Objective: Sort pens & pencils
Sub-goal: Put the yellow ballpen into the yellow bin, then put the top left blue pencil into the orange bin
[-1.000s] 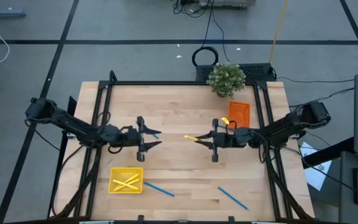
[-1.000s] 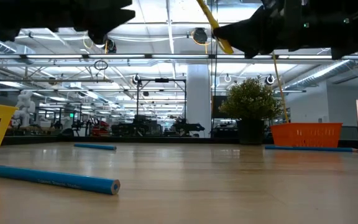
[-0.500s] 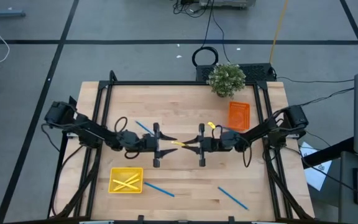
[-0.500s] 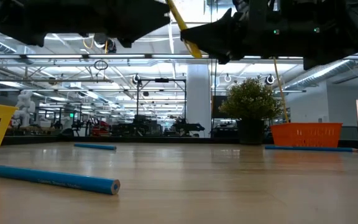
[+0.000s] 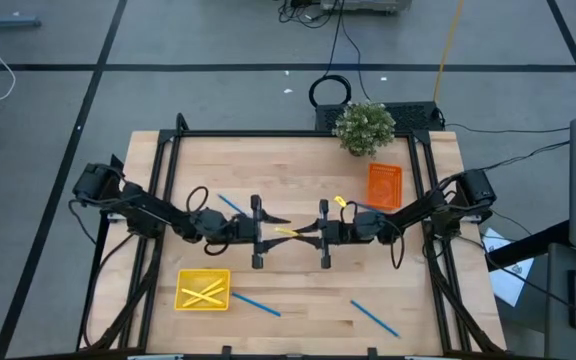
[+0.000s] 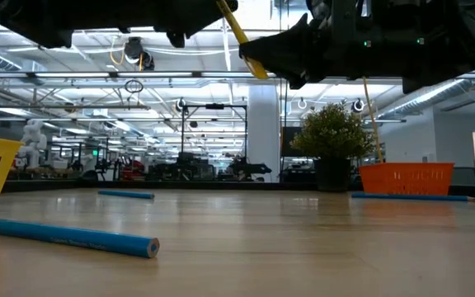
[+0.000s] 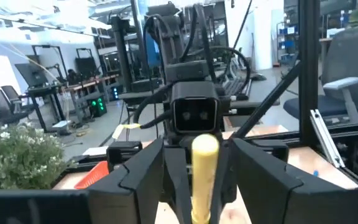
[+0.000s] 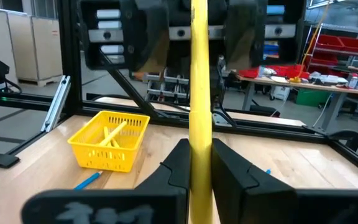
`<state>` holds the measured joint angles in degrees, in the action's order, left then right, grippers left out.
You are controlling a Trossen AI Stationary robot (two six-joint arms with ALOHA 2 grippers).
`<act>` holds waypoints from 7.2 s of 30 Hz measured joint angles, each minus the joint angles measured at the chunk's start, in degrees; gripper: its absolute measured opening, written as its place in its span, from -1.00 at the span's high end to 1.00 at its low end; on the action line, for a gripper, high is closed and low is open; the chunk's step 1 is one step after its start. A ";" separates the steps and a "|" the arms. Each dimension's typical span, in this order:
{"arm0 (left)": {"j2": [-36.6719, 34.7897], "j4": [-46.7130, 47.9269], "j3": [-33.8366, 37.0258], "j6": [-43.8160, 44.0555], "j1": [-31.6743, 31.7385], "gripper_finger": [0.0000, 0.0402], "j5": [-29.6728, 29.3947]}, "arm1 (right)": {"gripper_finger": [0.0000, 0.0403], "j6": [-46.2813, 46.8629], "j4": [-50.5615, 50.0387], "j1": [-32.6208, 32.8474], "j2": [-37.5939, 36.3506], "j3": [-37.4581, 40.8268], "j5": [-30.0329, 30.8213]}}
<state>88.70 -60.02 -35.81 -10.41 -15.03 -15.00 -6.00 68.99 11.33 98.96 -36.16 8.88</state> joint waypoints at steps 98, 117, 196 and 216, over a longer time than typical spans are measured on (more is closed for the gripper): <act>-5.25 110.97 -27.47 60.82 -33.20 0.83 5.47 | -0.38 -3.60 -17.53 0.42 -24.46 6.97 0.24; -0.93 115.18 -27.06 59.59 -26.38 0.19 13.52 | -0.38 -3.65 -18.29 0.39 -24.46 6.93 0.24; -1.41 99.41 -4.63 -28.50 40.97 0.80 8.93 | -0.38 -3.45 -20.08 0.28 -24.46 6.93 0.24; -4.87 99.27 -4.35 -20.72 41.38 1.00 13.88 | -0.38 -3.62 -20.06 0.28 -24.46 6.93 0.24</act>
<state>83.83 39.25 -40.16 -31.13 26.35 -1.12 -9.63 48.93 11.62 74.50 -29.23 9.13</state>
